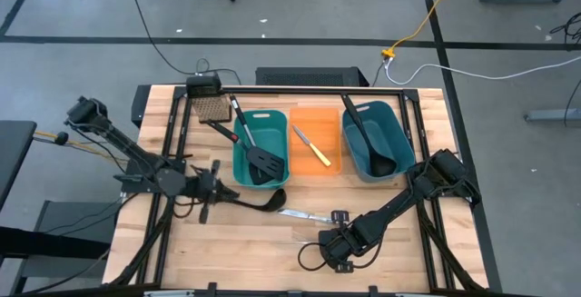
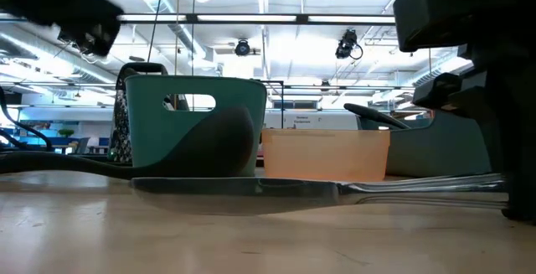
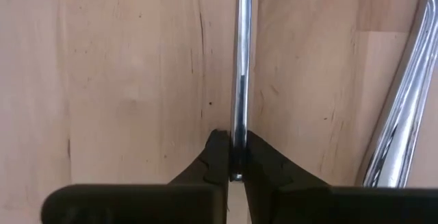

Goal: Pick & Place Kitchen Items
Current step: Put the silver knife into the orange bin

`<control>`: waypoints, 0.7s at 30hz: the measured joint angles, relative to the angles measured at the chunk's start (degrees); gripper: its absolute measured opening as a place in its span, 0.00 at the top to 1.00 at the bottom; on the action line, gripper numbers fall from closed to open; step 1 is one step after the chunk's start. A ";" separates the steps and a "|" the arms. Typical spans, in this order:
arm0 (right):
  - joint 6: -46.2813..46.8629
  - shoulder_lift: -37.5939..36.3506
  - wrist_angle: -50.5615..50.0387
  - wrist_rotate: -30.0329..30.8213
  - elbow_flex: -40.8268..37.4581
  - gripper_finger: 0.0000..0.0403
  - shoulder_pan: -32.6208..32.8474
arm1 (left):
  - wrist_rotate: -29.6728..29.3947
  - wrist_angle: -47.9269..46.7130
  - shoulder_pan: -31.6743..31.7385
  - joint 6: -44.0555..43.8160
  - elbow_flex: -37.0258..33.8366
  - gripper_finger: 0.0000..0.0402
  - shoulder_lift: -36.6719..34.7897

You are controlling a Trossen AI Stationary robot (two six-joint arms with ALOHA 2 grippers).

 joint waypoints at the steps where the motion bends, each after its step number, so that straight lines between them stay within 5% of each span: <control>1: -0.11 0.00 0.39 0.06 0.00 0.93 0.00 | -1.37 3.51 -0.02 -0.01 -2.76 0.99 -0.99; 7: 0.53 -1.94 1.61 0.47 -0.14 0.93 -0.35 | -5.70 22.38 -0.13 1.35 -14.37 0.99 -1.33; 21: -6.59 -14.42 3.38 13.83 -0.15 0.93 -0.76 | -5.20 22.56 -0.13 3.50 -14.88 0.98 -1.31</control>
